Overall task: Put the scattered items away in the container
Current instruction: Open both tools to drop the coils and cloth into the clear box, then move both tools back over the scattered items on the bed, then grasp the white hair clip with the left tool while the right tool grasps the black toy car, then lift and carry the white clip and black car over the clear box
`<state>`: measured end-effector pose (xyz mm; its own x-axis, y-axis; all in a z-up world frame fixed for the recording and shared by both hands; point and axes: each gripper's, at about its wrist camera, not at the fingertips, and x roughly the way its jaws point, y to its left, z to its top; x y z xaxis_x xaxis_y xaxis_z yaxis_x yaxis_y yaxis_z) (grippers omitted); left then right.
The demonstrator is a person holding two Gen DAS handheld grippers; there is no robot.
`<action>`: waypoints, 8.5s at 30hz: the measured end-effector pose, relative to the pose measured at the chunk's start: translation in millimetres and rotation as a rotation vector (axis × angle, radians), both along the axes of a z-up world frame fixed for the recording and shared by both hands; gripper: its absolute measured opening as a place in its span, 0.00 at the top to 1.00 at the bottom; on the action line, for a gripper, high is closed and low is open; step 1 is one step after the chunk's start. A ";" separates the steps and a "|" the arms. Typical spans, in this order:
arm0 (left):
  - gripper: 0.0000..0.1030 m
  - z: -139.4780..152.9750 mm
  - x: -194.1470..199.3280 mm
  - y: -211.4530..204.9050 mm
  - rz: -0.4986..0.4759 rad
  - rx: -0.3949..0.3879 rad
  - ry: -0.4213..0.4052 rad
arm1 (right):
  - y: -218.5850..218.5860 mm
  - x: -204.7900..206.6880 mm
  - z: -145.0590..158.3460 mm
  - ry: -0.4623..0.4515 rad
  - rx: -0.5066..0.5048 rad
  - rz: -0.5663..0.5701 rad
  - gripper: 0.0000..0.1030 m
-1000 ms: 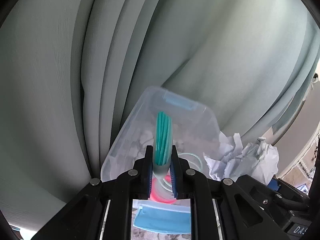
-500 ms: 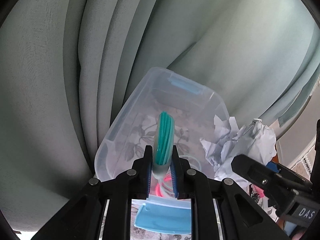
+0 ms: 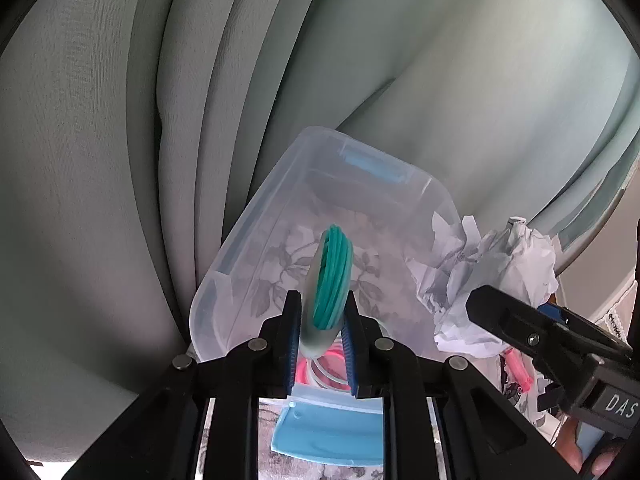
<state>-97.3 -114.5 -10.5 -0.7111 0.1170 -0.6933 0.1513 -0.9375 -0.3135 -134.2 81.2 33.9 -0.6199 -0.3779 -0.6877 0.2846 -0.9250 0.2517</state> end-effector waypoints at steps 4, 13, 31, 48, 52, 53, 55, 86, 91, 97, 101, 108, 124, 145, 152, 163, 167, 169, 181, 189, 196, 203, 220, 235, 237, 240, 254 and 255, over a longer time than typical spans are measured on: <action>0.73 -1.4 -2.2 1.0 -0.001 -0.003 -0.001 | 1.4 3.5 4.7 0.034 -0.009 0.002 0.25; 0.48 11.3 2.7 2.4 -0.009 -0.010 0.031 | 2.1 6.9 11.1 0.061 -0.015 0.004 0.12; 0.41 38.1 29.3 36.4 -0.070 -0.057 0.035 | 80.8 71.0 -1.2 0.009 -0.087 -0.249 0.10; 0.29 78.3 55.9 145.5 -0.258 -0.199 0.056 | 181.1 145.5 6.1 0.099 -0.267 -0.402 0.00; 0.29 81.9 61.8 169.9 -0.319 -0.226 0.062 | 201.5 159.8 0.9 0.112 -0.344 -0.417 0.00; 0.29 81.4 63.9 175.0 -0.334 -0.233 0.065 | 205.7 163.2 -0.8 0.117 -0.349 -0.429 0.00; 0.29 76.7 67.2 185.2 -0.357 -0.256 0.056 | 213.0 168.6 -3.9 0.120 -0.360 -0.443 0.00; 0.29 -56.5 56.7 216.9 -0.396 -0.276 -0.243 | 228.4 161.9 -119.2 -0.183 -0.231 -0.483 0.00; 0.29 -81.8 47.6 218.1 -0.424 -0.270 -0.301 | 220.2 153.6 -138.4 -0.249 -0.212 -0.476 0.00; 0.29 -105.2 31.9 225.3 -0.479 -0.313 -0.321 | 218.0 144.5 -156.2 -0.312 -0.184 -0.484 0.09; 0.31 -120.3 21.3 226.7 -0.491 -0.308 -0.347 | 223.3 138.1 -164.6 -0.333 -0.161 -0.520 0.17; 0.45 -132.4 13.7 230.9 -0.525 -0.300 -0.339 | 243.9 121.9 -173.8 -0.343 -0.151 -0.614 0.33; 0.44 -135.5 -0.9 239.5 -0.604 -0.256 -0.304 | 277.8 76.1 -180.5 -0.298 -0.132 -0.759 0.59; 0.43 -137.4 -11.3 241.7 -0.600 -0.249 -0.298 | 283.8 65.5 -181.4 -0.269 -0.127 -0.835 0.60; 0.43 -136.2 -11.3 245.5 -0.550 -0.239 -0.322 | 282.6 73.1 -180.2 -0.264 -0.131 -0.813 0.64; 0.43 -137.4 9.5 239.9 -0.537 -0.264 -0.354 | 252.7 108.0 -179.2 -0.297 -0.166 -0.765 0.64; 0.43 -136.9 11.5 239.5 -0.523 -0.259 -0.367 | 238.7 120.7 -179.4 -0.317 -0.179 -0.732 0.64; 0.43 -137.1 14.1 239.1 -0.519 -0.259 -0.370 | 232.7 125.9 -179.0 -0.324 -0.183 -0.715 0.64; 0.43 -137.4 22.6 239.6 -0.550 -0.304 -0.365 | 206.4 144.5 -167.9 -0.322 -0.163 -0.649 0.64; 0.45 -139.1 27.0 239.4 -0.564 -0.331 -0.359 | 206.1 154.0 -160.9 -0.318 -0.160 -0.640 0.64; 0.55 -136.0 36.8 247.0 -0.554 -0.350 -0.348 | 206.0 163.4 -149.6 -0.293 -0.163 -0.650 0.64; 0.55 -123.8 37.5 247.4 -0.543 -0.340 -0.330 | 200.0 170.4 -138.5 -0.253 -0.152 -0.647 0.64; 0.55 -32.4 35.6 245.8 -0.552 -0.252 -0.104 | 205.6 180.4 -70.6 -0.083 -0.155 -0.670 0.64; 0.55 74.2 21.7 217.7 -0.494 -0.140 0.127 | 203.7 154.8 24.7 0.128 -0.165 -0.671 0.64; 0.55 88.8 18.4 211.6 -0.477 -0.123 0.156 | 201.8 148.8 41.9 0.166 -0.171 -0.668 0.64; 0.55 112.3 15.0 201.1 -0.451 -0.097 0.213 | 195.7 137.7 68.1 0.224 -0.184 -0.653 0.64; 0.55 191.8 21.2 134.9 -0.234 -0.014 0.432 | 126.3 100.7 147.1 0.410 -0.270 -0.472 0.63; 0.55 186.2 22.8 129.1 -0.230 0.012 0.430 | 117.3 98.8 142.8 0.402 -0.268 -0.446 0.63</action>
